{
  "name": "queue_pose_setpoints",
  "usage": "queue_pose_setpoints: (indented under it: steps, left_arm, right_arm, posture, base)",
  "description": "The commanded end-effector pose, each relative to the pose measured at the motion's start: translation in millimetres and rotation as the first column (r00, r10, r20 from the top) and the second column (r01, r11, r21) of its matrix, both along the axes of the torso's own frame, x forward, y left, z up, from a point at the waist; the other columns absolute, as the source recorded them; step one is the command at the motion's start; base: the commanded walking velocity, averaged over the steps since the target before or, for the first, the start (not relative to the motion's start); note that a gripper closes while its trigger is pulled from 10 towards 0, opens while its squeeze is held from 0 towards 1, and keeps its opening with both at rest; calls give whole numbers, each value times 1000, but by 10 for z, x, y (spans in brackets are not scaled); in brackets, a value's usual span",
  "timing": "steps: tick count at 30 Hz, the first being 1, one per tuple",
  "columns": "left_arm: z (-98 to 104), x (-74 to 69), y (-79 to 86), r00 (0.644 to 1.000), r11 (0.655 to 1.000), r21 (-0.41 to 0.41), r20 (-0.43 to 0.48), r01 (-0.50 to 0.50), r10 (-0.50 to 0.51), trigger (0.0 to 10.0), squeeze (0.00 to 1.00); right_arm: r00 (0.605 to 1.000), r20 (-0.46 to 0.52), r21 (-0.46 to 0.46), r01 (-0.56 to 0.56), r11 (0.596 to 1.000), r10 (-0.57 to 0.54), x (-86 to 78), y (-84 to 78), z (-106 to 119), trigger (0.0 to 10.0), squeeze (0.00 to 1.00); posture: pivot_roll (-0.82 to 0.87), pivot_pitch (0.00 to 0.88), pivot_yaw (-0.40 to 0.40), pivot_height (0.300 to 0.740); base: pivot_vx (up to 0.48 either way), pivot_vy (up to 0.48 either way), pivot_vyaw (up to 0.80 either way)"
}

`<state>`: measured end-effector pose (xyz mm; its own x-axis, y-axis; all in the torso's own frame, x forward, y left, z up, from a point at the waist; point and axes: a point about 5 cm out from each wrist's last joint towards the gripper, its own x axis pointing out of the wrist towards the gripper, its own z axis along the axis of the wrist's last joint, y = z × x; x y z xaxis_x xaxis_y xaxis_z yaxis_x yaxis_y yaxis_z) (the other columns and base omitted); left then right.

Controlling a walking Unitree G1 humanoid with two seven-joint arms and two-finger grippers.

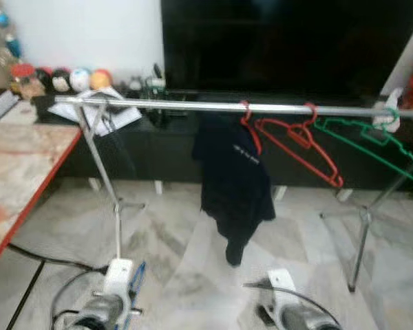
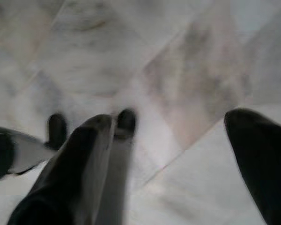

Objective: Hang hanger

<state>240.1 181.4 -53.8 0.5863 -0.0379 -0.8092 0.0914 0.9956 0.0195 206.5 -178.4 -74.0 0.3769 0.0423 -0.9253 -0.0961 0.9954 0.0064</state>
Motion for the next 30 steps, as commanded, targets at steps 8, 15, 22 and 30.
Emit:
queue_pose_setpoints:
  steps: [8,15,22,30]
  left_arm:
    - [28,14,133,1000,999,42,-1,4,-4,10000,0]
    - [33,20,141,1000,999,46,-1,11,-11,10000,0]
    - [37,25,141,1000,999,46,-1,16,-16,10000,0]
    - [47,42,132,999,998,61,3,35,-36,10000,0]
  right_arm:
    - [999,33,42,1,999,-3,89,108,40,10000,0]
    - [999,33,45,-3,999,1,95,115,44,10000,0]
    - [1000,28,48,-13,999,11,96,118,45,10000,0]
    - [999,26,46,-20,999,19,104,106,52,10000,0]
  posture:
    - [-12,0,-49,740]
    - [-13,0,-47,740]
    - [-11,0,-48,740]
    - [-10,0,-53,740]
  base:
    - [441,0,0]
    - [444,0,0]
    - [427,0,0]
    - [296,0,0]
